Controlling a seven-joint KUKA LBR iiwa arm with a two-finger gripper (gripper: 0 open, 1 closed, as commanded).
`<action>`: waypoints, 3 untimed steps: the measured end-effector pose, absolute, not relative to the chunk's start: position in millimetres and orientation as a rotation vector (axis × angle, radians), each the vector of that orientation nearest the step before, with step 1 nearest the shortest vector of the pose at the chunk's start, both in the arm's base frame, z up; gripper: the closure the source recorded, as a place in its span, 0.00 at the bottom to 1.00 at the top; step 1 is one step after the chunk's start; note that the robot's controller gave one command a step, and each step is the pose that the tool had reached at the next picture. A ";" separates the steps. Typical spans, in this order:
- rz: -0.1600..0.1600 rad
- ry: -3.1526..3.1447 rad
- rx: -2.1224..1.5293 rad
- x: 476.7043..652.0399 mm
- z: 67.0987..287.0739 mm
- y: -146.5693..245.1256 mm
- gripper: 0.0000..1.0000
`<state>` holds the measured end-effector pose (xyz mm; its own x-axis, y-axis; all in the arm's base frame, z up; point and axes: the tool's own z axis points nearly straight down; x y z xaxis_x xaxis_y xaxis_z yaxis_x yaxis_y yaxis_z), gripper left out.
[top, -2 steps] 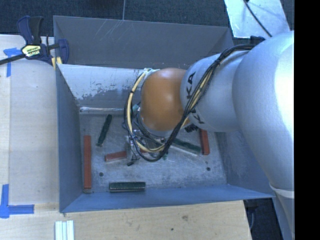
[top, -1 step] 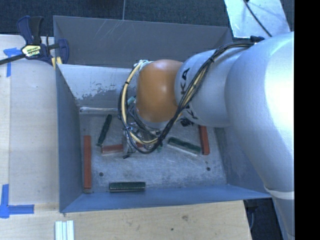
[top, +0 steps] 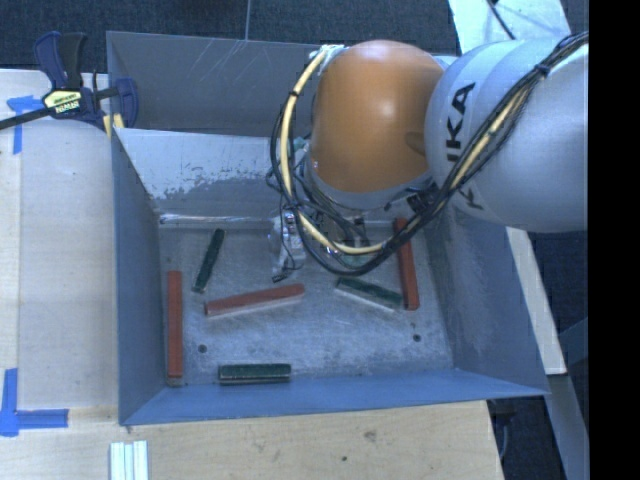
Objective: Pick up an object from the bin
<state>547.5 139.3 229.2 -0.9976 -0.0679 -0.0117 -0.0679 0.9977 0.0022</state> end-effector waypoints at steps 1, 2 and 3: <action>0.001 3.137 -0.105 546.3 224.0 138.9 0.00; -0.002 3.131 -0.306 564.9 69.8 134.5 0.00; 0.002 3.122 -0.302 567.4 75.4 135.2 1.00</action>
Offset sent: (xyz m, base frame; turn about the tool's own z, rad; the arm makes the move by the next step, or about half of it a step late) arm 0.0000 0.0000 0.0000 0.0000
